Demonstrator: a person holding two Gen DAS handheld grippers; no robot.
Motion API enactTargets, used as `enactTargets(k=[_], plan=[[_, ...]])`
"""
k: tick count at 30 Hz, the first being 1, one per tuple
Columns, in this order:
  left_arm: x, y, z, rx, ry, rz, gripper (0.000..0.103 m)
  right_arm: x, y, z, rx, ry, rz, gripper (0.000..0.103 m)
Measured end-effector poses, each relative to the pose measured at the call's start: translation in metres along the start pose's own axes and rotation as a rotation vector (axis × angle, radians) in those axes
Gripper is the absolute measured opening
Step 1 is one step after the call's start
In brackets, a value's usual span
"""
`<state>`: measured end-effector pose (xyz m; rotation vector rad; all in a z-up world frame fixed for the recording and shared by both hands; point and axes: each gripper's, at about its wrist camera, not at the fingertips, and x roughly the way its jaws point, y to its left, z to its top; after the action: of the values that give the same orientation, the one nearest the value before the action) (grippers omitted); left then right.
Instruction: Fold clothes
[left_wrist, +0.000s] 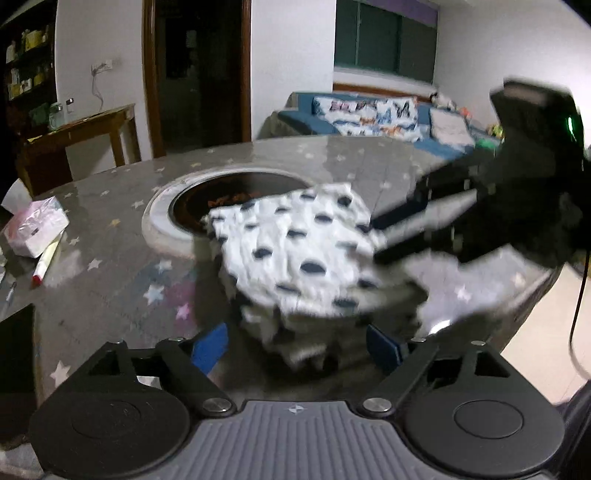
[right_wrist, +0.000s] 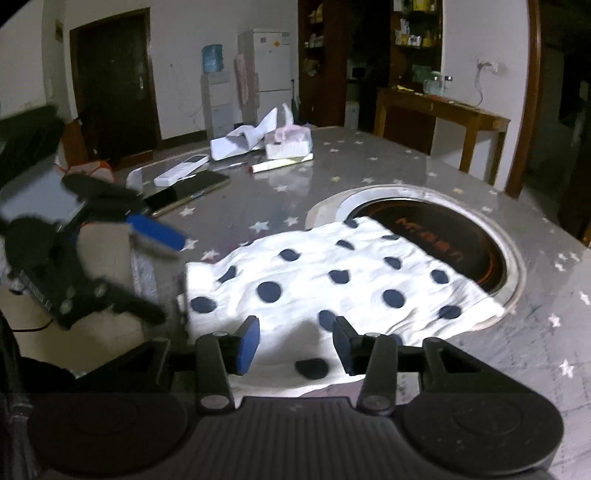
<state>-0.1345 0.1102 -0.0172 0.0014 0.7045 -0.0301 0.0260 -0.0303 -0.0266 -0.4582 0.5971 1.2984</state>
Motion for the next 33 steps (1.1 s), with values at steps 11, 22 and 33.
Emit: enactTargets(k=[11,22,33], plan=[[0.029,0.002,-0.009,0.002,0.06,0.082,0.085,-0.003,0.007,0.003,-0.031,0.013,0.002,0.046],[0.043,0.031,0.004,-0.036,0.027,0.188,0.084,-0.004,0.035,0.004,-0.166,0.019,0.038,0.05],[0.052,0.066,0.012,-0.129,0.04,0.203,0.083,0.017,0.051,0.004,-0.351,0.059,-0.01,0.055]])
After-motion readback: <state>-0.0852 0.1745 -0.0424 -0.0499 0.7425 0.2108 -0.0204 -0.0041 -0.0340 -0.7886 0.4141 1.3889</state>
